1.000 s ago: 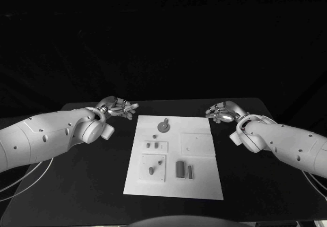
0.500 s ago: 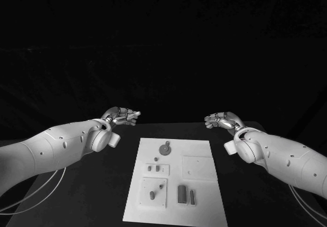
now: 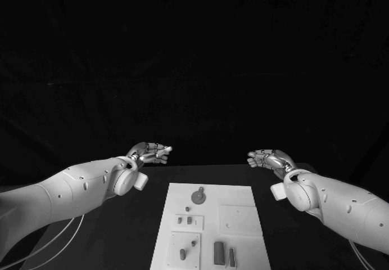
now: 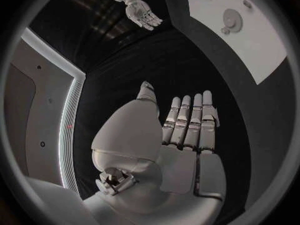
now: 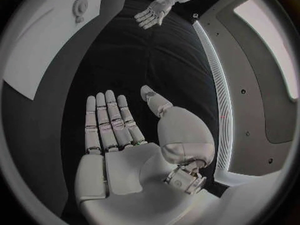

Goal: Assemble the parts on the task board

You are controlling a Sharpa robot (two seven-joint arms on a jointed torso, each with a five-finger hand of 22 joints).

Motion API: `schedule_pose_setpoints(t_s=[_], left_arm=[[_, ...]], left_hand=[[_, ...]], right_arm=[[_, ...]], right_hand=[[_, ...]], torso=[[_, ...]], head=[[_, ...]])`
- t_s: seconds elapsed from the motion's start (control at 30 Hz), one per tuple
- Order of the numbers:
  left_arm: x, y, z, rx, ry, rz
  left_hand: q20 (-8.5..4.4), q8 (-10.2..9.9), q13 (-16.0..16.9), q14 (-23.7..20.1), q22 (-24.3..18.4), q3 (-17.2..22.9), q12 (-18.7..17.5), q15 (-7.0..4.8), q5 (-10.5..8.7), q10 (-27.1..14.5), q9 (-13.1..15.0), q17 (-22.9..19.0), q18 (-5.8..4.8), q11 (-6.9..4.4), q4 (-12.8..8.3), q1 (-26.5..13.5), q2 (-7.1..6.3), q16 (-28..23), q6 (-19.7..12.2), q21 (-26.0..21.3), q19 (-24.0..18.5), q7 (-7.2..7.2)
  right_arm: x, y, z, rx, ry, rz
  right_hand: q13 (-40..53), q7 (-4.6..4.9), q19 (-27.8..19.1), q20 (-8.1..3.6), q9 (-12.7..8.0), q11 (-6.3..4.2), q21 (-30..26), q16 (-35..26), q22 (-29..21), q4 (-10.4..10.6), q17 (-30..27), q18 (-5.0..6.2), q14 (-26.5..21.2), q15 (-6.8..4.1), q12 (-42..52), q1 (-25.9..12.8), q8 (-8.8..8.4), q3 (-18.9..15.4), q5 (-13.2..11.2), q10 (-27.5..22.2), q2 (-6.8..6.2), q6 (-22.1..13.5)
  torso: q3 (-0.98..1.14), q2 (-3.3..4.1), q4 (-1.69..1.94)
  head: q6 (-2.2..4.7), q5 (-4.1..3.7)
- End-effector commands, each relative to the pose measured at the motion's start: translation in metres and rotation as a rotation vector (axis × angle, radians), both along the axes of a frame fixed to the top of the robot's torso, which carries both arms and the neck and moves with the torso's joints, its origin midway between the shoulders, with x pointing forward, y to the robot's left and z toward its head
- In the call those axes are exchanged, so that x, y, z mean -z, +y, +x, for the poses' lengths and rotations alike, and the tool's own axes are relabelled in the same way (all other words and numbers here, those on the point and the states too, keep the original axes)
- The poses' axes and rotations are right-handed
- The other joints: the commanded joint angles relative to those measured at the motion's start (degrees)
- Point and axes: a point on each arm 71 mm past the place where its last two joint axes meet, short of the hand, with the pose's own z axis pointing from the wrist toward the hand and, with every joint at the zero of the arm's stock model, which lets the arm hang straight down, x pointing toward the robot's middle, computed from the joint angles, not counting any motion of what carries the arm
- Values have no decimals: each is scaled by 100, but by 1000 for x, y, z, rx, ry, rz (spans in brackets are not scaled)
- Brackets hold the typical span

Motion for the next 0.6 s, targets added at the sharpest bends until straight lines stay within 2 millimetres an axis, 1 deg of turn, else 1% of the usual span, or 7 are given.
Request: schedule_pose_setpoints(t_s=[0.03,0.07,0.1,0.13,0.33,0.37,0.6], left_arm=[[0,-10,-3,58,-6,-45],[1,-11,-4,62,-4,-46],[1,-4,-1,14,3,-9],[1,-5,-2,13,2,-11],[5,-16,-11,-8,-17,-48],[6,-19,-14,-14,-22,-58],[9,-50,-44,-86,-69,-153]], left_hand=[[-1,-1,-6,15,-17,19,-23,7,-27,3,12,-9,-87,-1,1,-26,31,-28,-37,12,-20,17],[-1,5,-6,20,-23,22,-25,8,-27,11,16,-11,-86,3,1,-21,36,-29,-32,12,-19,22],[-408,-1482,-402,-3633,-4327,1030,-853,-974,-331,-4484,-2314,-2217,-264,-645,-1682,-2381,-218,-2058,-3724,-375,-4217,-684],[-408,-1482,-402,-3633,-4327,1030,-853,-974,-331,-4484,-2314,-2217,-264,-645,-1682,-2537,-218,-2058,-3724,-375,-4217,-684],[-408,-1482,-402,-3633,-4327,1030,-853,-974,-331,-4484,-2314,-2217,-264,-645,-1682,-3728,-218,-2058,-3724,-375,-4217,-684],[-408,-1482,-402,-3633,-4327,1030,-853,-974,-331,-4484,-2314,-2217,-264,-645,-1682,-7847,-218,-2058,-3724,-375,-4217,-684],[-408,-1482,-402,-3633,-4327,1030,-853,-974,-331,-4484,-2314,-2217,-264,-645,-1682,-7847,-218,-2058,-3724,-375,-4217,-684]], right_arm=[[-1,5,-2,-40,10,69],[-1,5,-2,-41,10,70],[0,2,-1,-7,3,13],[0,2,-1,-6,3,15],[-2,10,-8,13,-14,41],[-3,12,-10,18,-18,47],[-9,32,-34,78,-50,117]], right_hand=[[-12,-6,-6,15,-9,10,-25,-23,-10,6,-9,-7,4,7,-35,-65,-9,-39,22,-4,12,-38],[-16,-5,-5,16,-11,12,-28,-24,-11,7,-10,-5,8,9,-38,-67,-7,-42,23,-2,14,-38],[-605,-1103,-2763,-1238,-2638,-982,-2040,-2257,-1812,1541,-2374,-969,-3946,-957,-1286,-5141,-1457,-2830,-511,-5160,-168,-4262],[-605,-1103,-2763,-1238,-2638,-982,-2040,-2257,-5919,1541,-2374,-969,-3946,-957,-1286,-5141,-1457,-2830,-511,-5160,-168,-4262],[-605,-1103,-2763,-1238,-2638,-982,-2040,-2257,-5919,1541,-2374,-969,-3946,-957,-1286,-5141,-1457,-2830,-511,-5160,-168,-4262],[-605,-1103,-2763,-1238,-2638,-982,-2040,-2257,-5919,1541,-2374,-969,-3946,-957,-1286,-5141,-1457,-2830,-511,-5160,-168,-4262],[-605,-1103,-2763,-1238,-2638,-982,-2040,-2257,-5919,1541,-2374,-969,-3946,-957,-1286,-5141,-1457,-2830,-511,-5160,-168,-4262]], torso=[[5,-12,-6],[0,-15,-7],[3,-6,1],[-1,-12,6],[-80,-135,108],[-98,-163,132],[-160,-260,213]], head=[[51,-9],[41,-5],[23,-9],[17,-18],[-115,-213],[-146,-258],[-250,-411]])
